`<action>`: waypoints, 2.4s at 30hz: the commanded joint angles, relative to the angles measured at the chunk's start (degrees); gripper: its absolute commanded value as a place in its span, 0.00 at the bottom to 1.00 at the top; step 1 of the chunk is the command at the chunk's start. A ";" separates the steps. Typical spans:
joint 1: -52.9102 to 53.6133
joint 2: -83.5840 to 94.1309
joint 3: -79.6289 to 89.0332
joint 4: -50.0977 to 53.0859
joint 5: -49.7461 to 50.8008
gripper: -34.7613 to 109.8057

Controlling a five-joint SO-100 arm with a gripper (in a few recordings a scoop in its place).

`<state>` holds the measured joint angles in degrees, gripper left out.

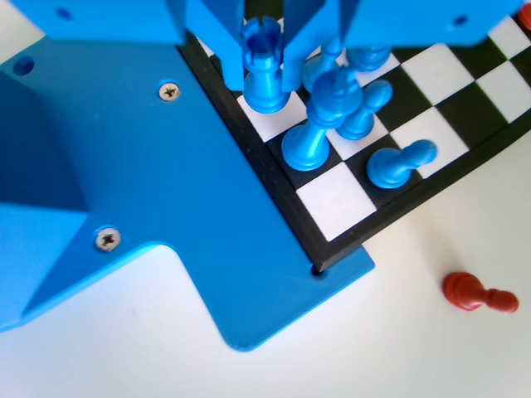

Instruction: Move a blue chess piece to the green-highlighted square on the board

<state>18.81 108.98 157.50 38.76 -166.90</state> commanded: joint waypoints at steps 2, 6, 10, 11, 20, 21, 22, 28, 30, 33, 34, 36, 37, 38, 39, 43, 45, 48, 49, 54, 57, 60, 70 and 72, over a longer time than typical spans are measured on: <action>0.70 0.00 -1.14 -1.23 -49.57 0.25; 0.62 -0.26 -0.97 -1.93 -49.39 0.25; 0.62 -0.53 -0.70 -2.64 -49.31 0.25; 0.62 -0.62 -0.70 -2.72 -49.31 0.25; 0.88 -0.97 0.79 -5.36 -48.08 0.25; 0.70 -0.97 1.05 -5.80 -47.72 0.25; 0.62 -0.97 1.32 -6.15 -47.72 0.25; 0.62 -0.97 1.76 -6.33 -47.81 0.25; 0.44 -0.97 1.93 -6.33 -47.64 0.25; 0.44 -0.97 2.46 -6.33 -47.72 0.25; 0.44 -0.97 2.55 -6.33 -47.81 0.25; 0.35 -0.97 2.64 -6.33 -47.72 0.25; 0.35 -0.97 2.72 -6.33 -47.72 0.25; 0.35 -0.97 2.72 -6.33 -47.72 0.25; 0.26 -0.97 2.72 -6.33 -47.64 0.25; 0.09 -0.97 2.72 -6.42 -47.37 0.25; 0.09 -0.97 2.64 -6.42 -47.20 0.25; 0.09 -0.97 2.29 -6.15 -47.02 0.26; 0.09 -0.97 2.11 -5.98 -47.11 0.27; 0.09 -0.97 1.05 -4.57 -47.29 0.29; -0.18 -0.97 0.44 -3.96 -46.85 0.29; -0.09 -0.97 0.09 -3.69 -47.11 0.30; -0.35 -0.97 -4.66 1.85 -46.32 0.31; -0.44 -0.88 -6.24 4.13 -45.97 0.31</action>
<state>18.28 107.93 154.95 39.81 -166.90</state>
